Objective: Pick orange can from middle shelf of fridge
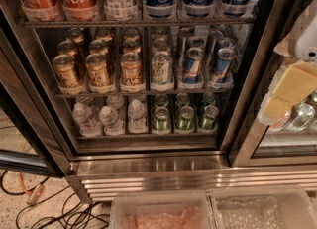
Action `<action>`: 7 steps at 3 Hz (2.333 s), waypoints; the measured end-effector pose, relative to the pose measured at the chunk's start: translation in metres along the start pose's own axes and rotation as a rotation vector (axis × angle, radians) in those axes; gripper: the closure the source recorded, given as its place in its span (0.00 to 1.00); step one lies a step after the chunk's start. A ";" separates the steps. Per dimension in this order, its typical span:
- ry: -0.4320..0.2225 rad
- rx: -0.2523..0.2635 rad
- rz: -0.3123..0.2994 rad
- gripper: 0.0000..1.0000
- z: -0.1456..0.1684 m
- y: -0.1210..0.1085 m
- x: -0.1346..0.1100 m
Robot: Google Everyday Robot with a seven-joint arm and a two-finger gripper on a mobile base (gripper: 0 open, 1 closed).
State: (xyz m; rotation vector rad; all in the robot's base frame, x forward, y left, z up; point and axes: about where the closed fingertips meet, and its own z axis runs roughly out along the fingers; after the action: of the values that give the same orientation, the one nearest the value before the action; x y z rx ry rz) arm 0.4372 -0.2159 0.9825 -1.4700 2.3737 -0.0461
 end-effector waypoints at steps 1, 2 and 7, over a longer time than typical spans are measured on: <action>0.000 0.000 0.000 0.00 0.000 0.000 0.000; -0.090 -0.023 0.042 0.00 0.014 0.009 -0.014; -0.521 -0.234 0.200 0.00 0.115 0.072 -0.115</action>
Offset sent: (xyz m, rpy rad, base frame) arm 0.0071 0.0541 -0.0347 0.3080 -0.0308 -0.0438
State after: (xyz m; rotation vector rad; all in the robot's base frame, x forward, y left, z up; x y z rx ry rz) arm 0.4568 -0.0644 0.8907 -1.1463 2.1198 0.6068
